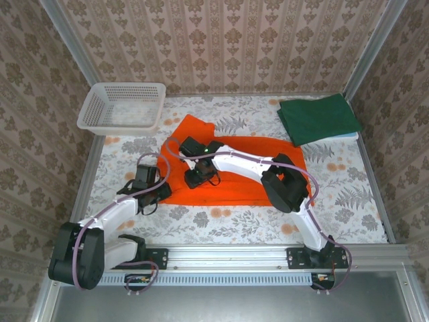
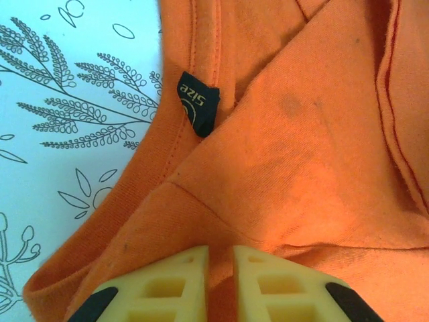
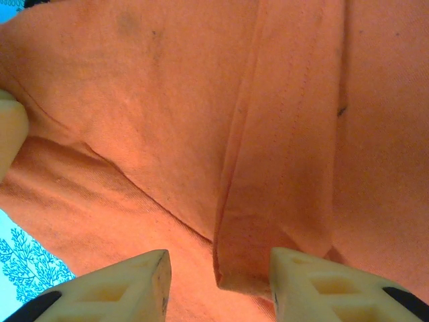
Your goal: Fold and stack the t-shirts
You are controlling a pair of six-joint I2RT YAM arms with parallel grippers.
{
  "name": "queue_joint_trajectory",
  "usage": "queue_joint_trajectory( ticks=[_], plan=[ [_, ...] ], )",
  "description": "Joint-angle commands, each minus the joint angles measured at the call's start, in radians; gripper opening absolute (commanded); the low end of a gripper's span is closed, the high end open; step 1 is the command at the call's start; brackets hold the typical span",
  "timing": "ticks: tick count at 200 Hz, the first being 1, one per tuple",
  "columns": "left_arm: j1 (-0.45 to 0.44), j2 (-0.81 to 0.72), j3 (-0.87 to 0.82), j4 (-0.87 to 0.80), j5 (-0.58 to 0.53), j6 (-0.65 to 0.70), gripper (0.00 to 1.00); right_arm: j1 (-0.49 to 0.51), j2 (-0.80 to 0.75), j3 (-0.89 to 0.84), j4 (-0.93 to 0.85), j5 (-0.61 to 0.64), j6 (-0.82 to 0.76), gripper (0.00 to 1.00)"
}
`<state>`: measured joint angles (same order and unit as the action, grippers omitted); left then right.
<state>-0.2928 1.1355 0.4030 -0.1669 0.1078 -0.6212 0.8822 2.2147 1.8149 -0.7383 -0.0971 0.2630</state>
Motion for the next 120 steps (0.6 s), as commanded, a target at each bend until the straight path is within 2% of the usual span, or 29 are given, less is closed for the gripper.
queue_joint_trajectory(
  ticks=[1,59,99,120],
  plan=[
    [0.002,-0.02,-0.015,0.012,-0.019,-0.012,0.18,0.009,0.047,0.058,-0.072,0.075,-0.019,0.41],
    [-0.002,-0.026,-0.016,0.009,-0.025,-0.012,0.19,0.012,0.075,0.096,-0.1,0.149,-0.015,0.34],
    [-0.004,-0.028,-0.016,0.008,-0.028,-0.01,0.2,0.009,0.064,0.093,-0.086,0.142,-0.013,0.16],
    [-0.009,-0.032,-0.016,0.003,-0.045,-0.012,0.2,-0.002,0.054,0.092,-0.074,0.097,-0.008,0.08]
  ],
)
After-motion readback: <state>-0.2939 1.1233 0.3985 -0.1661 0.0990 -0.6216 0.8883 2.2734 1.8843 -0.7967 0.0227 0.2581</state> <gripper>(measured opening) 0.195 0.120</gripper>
